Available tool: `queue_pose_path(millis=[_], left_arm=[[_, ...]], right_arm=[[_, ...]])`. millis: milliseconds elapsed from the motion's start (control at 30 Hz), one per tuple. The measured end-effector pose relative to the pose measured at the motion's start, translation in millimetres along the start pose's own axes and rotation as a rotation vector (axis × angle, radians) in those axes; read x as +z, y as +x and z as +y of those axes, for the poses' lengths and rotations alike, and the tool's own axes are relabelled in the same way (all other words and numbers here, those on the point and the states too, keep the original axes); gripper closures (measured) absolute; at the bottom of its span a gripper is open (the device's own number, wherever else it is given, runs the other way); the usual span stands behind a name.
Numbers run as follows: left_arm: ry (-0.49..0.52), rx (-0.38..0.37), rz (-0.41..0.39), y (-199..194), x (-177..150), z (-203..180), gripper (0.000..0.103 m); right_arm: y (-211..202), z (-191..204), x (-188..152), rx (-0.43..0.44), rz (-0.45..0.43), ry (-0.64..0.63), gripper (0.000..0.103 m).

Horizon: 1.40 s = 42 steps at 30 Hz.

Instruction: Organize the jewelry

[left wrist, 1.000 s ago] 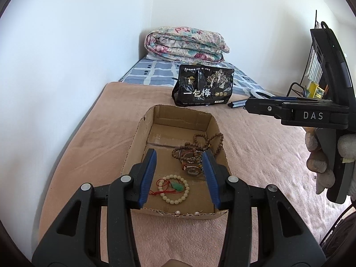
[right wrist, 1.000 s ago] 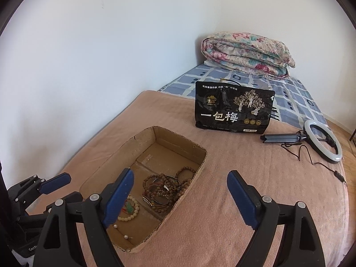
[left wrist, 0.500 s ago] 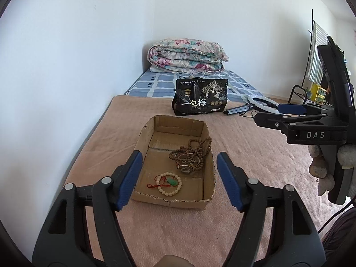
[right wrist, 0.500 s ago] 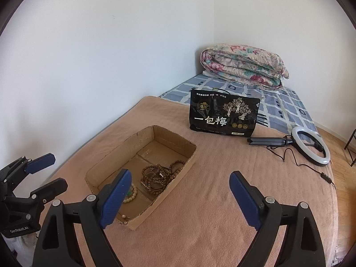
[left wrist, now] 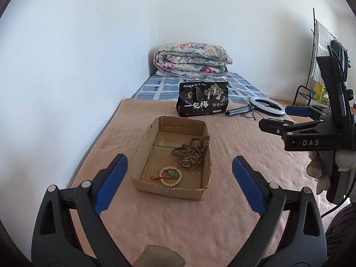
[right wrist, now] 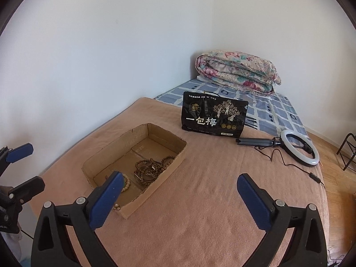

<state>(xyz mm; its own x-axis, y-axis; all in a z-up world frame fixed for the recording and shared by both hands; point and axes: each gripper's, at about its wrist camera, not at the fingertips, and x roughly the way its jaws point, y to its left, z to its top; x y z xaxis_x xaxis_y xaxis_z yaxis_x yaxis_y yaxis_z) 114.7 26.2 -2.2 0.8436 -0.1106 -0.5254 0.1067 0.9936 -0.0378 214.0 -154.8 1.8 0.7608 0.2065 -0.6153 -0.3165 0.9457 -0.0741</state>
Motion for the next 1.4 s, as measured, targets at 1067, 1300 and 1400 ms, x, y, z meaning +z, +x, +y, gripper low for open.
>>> queue_pose_path(millis=[1067,1300,1400], left_arm=[[0.001,0.077,-0.022,-25.8,-0.5,-12.7,0.000],[-0.003,0.074,-0.023,-25.7,-0.4,-12.1,0.000],[-0.007,0.070,-0.021,-26.3,-0.7,-11.9,0.000]], right_arm=[[-10.7,2.4,-9.5,-0.040,-0.010,-0.045,0.000],[-11.1,0.3,-10.8,-0.038,-0.005,-0.041,0.000],[-9.5,0.7,-11.2,-0.043,0.003,-0.051,0.000]])
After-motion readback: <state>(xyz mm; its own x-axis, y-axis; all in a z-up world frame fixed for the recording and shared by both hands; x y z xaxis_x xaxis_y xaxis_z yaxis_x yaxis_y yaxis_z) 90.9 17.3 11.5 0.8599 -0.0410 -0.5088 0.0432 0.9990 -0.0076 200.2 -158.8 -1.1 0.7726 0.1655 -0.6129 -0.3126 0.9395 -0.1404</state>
